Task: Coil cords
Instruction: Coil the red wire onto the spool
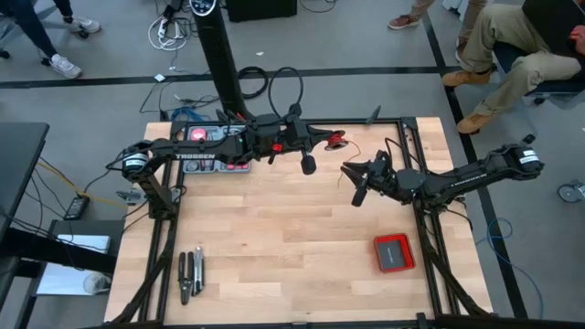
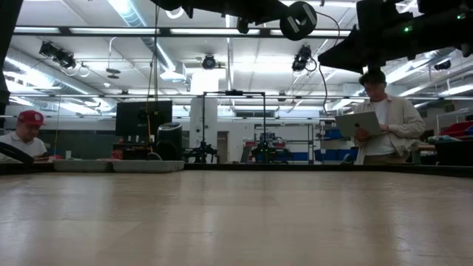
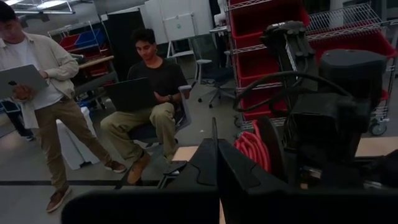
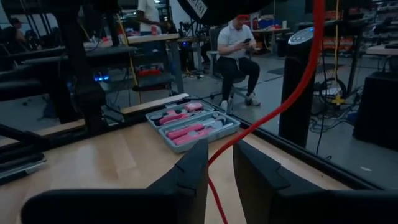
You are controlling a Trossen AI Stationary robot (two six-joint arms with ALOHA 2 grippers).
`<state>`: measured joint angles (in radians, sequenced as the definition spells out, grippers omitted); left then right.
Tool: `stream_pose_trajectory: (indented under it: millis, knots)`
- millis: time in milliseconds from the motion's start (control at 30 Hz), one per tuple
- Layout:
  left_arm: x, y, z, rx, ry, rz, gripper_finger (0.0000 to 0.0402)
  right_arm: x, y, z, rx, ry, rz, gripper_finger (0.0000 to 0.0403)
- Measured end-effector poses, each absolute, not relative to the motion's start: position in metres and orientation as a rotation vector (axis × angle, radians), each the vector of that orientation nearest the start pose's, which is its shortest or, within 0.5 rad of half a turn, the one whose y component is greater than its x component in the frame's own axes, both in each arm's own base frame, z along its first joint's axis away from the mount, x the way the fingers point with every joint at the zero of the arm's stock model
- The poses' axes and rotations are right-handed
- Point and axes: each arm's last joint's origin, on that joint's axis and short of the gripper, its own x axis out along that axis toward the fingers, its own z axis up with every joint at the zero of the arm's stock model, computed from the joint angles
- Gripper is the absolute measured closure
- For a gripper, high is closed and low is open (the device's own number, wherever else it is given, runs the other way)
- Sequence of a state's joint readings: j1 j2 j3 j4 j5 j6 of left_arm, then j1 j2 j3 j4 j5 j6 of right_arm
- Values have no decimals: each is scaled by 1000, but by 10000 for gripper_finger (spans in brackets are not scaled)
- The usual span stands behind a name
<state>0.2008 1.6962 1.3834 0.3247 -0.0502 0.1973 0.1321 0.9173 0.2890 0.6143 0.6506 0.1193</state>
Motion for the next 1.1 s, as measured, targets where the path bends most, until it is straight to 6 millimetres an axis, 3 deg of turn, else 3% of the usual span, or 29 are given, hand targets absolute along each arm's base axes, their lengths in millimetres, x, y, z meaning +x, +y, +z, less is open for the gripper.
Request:
stream_pose_trajectory:
  millis: [167,333,667,867,1100]
  knots:
    - [393,81,348,197,13,251,402,185,4,218,110,-38,-534,344]
    - [393,81,348,197,13,251,402,187,3,217,76,-32,-545,396]
    - [393,81,351,147,-27,234,402,199,-15,205,91,-24,-665,401]
    - [393,81,354,98,-55,228,402,204,-29,200,149,-21,-639,402]
    - [392,81,359,83,-116,249,402,231,-32,216,135,-29,-562,403]
